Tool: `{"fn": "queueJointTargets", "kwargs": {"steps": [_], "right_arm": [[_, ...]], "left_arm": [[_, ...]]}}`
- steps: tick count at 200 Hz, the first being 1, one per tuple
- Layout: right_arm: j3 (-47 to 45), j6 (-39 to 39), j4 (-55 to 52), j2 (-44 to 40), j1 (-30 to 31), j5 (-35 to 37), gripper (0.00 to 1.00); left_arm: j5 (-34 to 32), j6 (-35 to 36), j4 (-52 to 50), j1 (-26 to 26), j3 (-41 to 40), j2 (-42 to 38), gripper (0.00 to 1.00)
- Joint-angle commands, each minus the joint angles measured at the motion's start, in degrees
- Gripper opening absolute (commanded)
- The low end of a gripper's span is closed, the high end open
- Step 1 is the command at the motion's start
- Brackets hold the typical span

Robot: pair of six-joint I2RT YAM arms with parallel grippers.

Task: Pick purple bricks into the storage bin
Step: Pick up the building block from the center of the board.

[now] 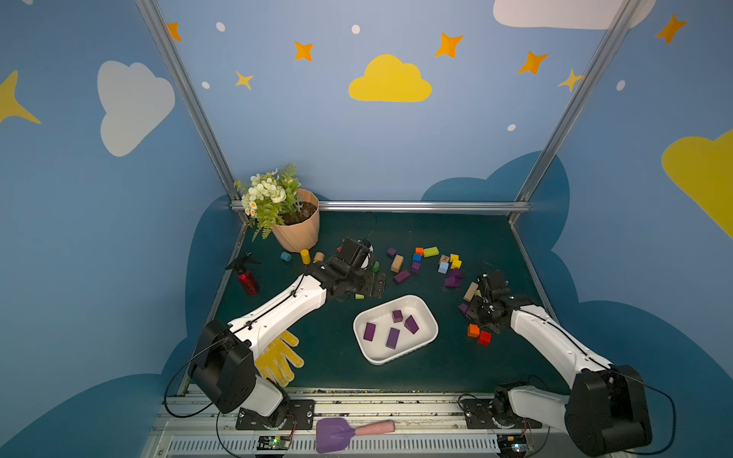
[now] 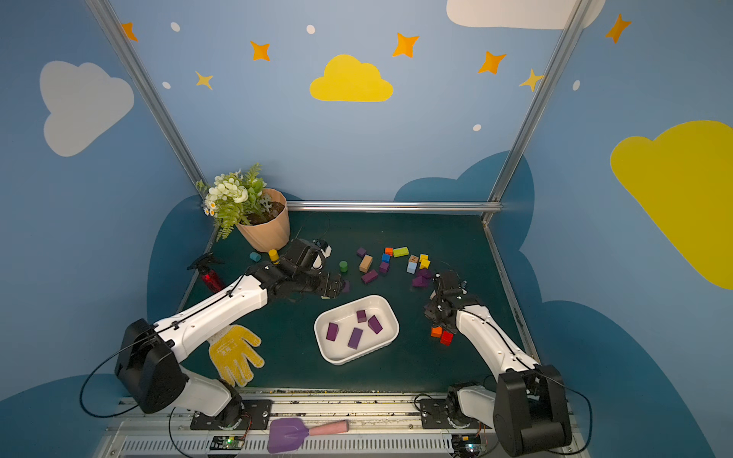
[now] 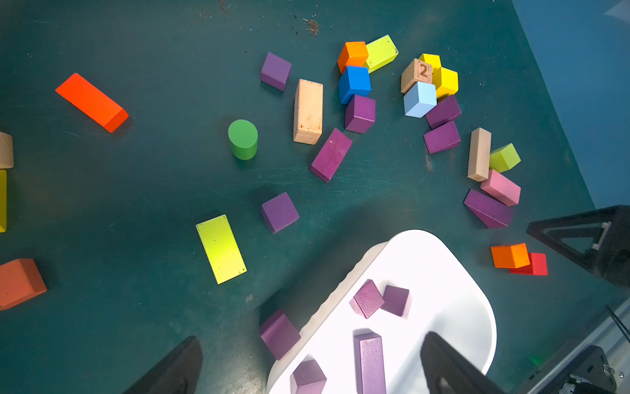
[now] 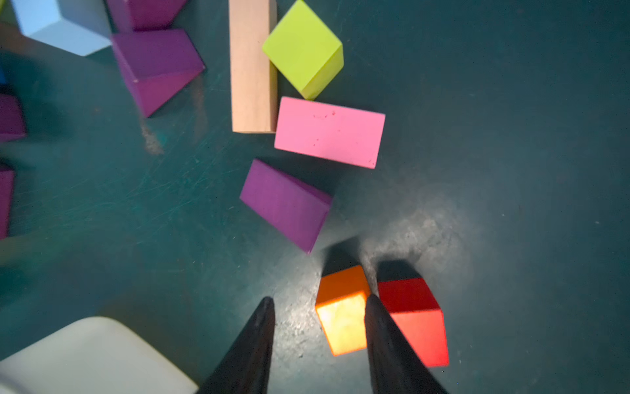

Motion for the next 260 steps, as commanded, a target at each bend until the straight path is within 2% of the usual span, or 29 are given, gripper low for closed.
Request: {"fn": "queueJointTargets", "kwargs": {"steps": [1,82,120,160,220,260], "right_arm": [[0.36,-2.86,2.32,2.81,-1.58,-2.67,0.46],[2.86,-7.09,6.07,11.59,-3.54,-2.31,0.41],[3.04,-7.85,7.68,13.3,-3.01,-4.95,0.36],[3.8,-6.26,8.2,13.29,0.84,-6.38,0.35],[8.36,-4.23,7.77,17.05,9.7,-6.7,0.35],[9.67,-5.22,4.48,14.18,10.4,-4.52,0.36]], "left_arm": [[-0.53,0.98,-0.92,-0.05,1.4,-1.24,1.0],[-1.11,1.11,-0.79,-0.07,1.26,-1.45,1.0],[-1.23,1.16,-0.78,-0.12,1.17,-1.46,1.0],[-1.32,1.23,-0.75,-0.04,1.17,-1.29,1.0],[-1.58,1.27,-0.89,-0.01,1.22,-1.28,1.0],[-1.43,1.18,-0.87,-0.05,1.26,-1.29,1.0]]}}
